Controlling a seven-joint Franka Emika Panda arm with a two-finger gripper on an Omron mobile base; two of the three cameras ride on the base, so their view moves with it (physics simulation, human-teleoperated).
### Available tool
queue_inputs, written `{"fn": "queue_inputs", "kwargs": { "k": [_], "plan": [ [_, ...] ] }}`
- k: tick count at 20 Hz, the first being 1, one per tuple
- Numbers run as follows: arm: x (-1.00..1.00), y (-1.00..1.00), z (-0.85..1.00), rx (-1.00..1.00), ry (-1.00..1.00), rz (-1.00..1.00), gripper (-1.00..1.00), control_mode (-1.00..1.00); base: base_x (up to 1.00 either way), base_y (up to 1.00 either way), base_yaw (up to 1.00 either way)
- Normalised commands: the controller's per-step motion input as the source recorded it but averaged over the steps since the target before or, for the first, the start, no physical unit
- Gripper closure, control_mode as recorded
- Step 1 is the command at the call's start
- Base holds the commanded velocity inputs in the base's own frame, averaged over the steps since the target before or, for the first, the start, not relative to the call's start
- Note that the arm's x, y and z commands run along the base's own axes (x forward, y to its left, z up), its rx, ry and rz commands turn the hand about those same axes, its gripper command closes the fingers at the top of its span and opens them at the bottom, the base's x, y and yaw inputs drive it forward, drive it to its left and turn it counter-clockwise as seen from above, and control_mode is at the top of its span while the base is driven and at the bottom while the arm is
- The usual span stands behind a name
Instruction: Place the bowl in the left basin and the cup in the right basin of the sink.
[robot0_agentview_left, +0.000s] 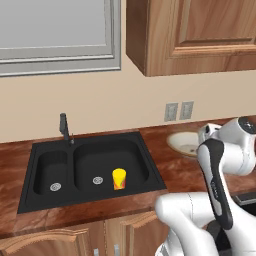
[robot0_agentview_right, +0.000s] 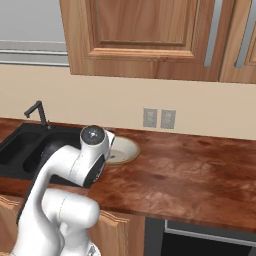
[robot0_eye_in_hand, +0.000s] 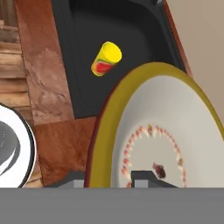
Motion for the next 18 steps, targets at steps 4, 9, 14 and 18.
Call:
{"fn": "queue_inputs", "kwargs": {
  "k": [4,9,14,18],
  "plan": [
    [-0.35,0.12,0.1,-0.03,0.0,0.06,1.0,-1.0,0.0,0.0,0.0],
    [-0.32,0.18,0.02,-0.05,-0.03,0.06,1.0,-1.0,0.0,0.0,0.0],
    [-0.17,0.23,0.0,-0.04,-0.06,0.03,1.0,-1.0,0.0,0.0,0.0],
    [0.0,0.15,0.0,-0.01,-0.05,0.0,1.0,-1.0,0.0,0.0,0.0]
  ]
}}
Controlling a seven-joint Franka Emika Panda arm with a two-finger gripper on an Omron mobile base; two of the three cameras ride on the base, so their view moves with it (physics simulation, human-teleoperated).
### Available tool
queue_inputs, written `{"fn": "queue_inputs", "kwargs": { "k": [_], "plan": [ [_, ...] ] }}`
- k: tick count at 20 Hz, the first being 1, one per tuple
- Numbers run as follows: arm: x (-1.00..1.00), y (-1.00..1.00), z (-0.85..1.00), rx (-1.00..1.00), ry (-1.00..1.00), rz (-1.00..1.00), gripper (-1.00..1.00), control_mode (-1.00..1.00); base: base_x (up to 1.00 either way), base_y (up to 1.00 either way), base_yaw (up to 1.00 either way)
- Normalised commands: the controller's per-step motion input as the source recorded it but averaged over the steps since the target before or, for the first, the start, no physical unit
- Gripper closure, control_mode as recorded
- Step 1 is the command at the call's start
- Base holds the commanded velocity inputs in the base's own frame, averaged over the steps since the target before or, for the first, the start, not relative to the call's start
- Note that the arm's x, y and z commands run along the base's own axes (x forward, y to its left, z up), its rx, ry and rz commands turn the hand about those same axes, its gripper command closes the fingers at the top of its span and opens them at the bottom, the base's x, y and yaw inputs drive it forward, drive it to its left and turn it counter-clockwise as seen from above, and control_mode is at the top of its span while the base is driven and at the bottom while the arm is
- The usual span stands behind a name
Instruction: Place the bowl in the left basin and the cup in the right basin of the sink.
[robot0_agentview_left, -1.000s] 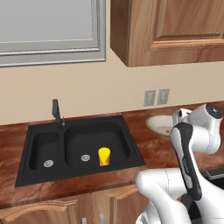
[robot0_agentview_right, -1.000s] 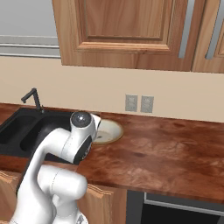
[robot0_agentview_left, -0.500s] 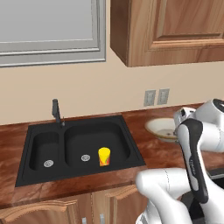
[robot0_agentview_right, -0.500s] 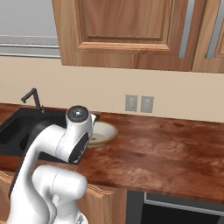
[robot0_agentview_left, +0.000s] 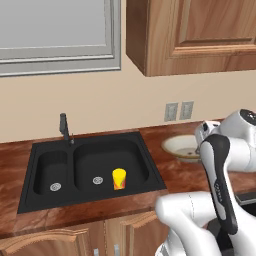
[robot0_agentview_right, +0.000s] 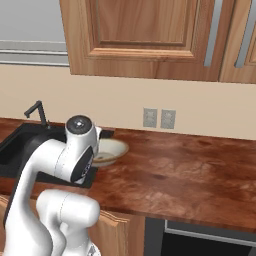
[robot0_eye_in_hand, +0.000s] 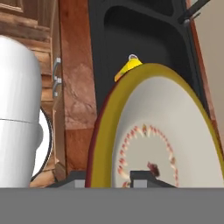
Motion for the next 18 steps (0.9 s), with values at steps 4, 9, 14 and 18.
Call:
{"fn": "queue_inputs", "kwargs": {
  "k": [4,9,14,18],
  "plan": [
    [0.0,0.07,0.07,-0.01,-0.11,0.0,1.0,-1.0,0.0,0.0,0.0],
    [0.0,0.01,0.25,0.0,-0.17,0.0,1.0,-1.0,0.0,0.0,0.0],
    [-0.01,0.08,0.16,0.0,-0.21,0.0,1.0,-1.0,0.0,0.0,0.0],
    [-0.06,0.12,0.04,0.0,-0.11,0.01,1.0,-1.0,0.0,0.0,0.0]
  ]
}}
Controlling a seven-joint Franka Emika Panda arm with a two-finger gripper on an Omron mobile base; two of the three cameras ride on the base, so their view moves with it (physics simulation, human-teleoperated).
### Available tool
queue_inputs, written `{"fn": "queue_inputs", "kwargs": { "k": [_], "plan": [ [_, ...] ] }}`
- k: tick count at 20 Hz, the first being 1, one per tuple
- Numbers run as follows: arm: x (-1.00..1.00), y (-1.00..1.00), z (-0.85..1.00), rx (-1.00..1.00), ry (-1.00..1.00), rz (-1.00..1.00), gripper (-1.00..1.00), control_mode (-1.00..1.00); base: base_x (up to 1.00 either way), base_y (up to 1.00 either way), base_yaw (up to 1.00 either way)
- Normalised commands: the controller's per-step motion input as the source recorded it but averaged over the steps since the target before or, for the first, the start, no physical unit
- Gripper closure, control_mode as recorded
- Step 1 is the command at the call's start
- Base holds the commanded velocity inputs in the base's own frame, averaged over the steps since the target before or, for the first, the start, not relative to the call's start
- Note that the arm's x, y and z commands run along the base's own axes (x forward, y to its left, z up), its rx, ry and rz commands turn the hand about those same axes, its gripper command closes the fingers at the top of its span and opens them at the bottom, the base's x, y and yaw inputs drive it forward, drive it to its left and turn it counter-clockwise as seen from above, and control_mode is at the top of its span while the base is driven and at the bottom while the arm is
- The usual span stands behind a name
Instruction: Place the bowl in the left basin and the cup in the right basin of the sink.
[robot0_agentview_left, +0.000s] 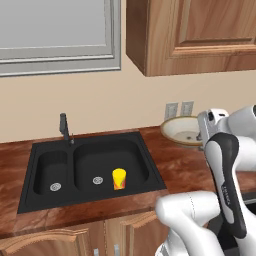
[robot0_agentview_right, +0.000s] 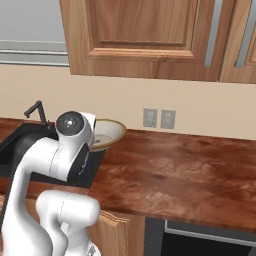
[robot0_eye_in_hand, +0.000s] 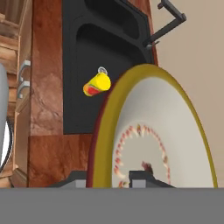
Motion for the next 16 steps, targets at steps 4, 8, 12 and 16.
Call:
{"fn": "queue_inputs", "kwargs": {
  "k": [4,8,12,16],
  "plan": [
    [0.0,0.1,0.05,0.0,0.0,0.01,1.0,-1.0,0.0,0.0,0.0],
    [0.0,0.03,0.01,0.0,0.03,0.04,1.0,-1.0,0.0,0.0,0.0],
    [-0.01,0.0,0.0,0.0,0.01,0.02,1.0,1.0,-0.05,0.0,0.0],
    [0.0,0.0,0.0,0.0,0.0,0.0,1.0,1.0,-0.3,0.0,0.0]
  ]
}}
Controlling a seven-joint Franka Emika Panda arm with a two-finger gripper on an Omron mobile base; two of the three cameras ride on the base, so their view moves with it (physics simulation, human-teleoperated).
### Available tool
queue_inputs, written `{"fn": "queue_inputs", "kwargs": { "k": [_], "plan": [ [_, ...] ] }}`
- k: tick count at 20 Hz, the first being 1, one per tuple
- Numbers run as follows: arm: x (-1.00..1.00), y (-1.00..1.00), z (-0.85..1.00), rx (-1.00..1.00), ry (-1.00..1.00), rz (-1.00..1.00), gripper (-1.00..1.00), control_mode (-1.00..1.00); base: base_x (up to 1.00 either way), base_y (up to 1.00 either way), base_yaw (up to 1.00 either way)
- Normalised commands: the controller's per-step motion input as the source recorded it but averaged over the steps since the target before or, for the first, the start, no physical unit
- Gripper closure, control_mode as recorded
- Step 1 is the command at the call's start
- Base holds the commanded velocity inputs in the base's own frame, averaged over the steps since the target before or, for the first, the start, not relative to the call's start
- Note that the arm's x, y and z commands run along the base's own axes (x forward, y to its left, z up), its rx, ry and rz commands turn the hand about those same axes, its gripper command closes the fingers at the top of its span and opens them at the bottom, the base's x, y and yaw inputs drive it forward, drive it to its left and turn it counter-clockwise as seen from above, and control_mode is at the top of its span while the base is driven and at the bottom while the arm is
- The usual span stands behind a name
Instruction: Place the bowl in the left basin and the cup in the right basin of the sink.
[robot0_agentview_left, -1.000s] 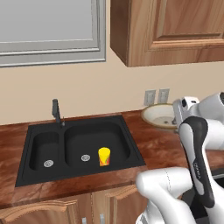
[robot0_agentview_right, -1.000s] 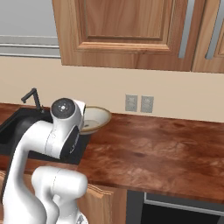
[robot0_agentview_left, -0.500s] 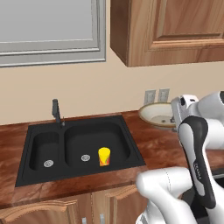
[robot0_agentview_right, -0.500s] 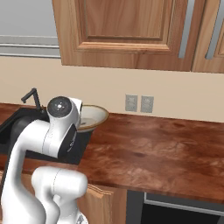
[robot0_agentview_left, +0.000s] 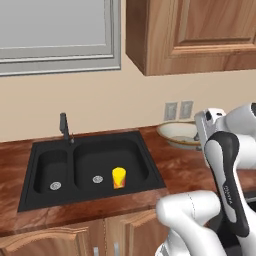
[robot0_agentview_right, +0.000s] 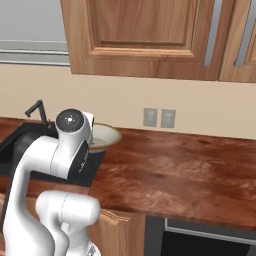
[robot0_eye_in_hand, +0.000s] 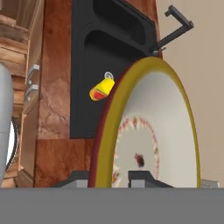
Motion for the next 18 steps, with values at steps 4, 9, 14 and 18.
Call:
{"fn": "queue_inputs", "kwargs": {
  "k": [4,9,14,18],
  "plan": [
    [0.0,0.0,0.0,0.0,0.0,0.0,1.0,1.0,-0.46,0.0,0.0],
    [0.0,0.0,0.0,0.0,0.0,0.0,1.0,1.0,-0.55,0.26,0.0],
    [0.0,0.0,0.0,0.0,0.0,0.0,1.0,1.0,-0.23,0.65,0.0],
    [0.0,0.0,0.0,0.0,0.0,0.0,1.0,1.0,0.0,0.74,0.0]
  ]
}}
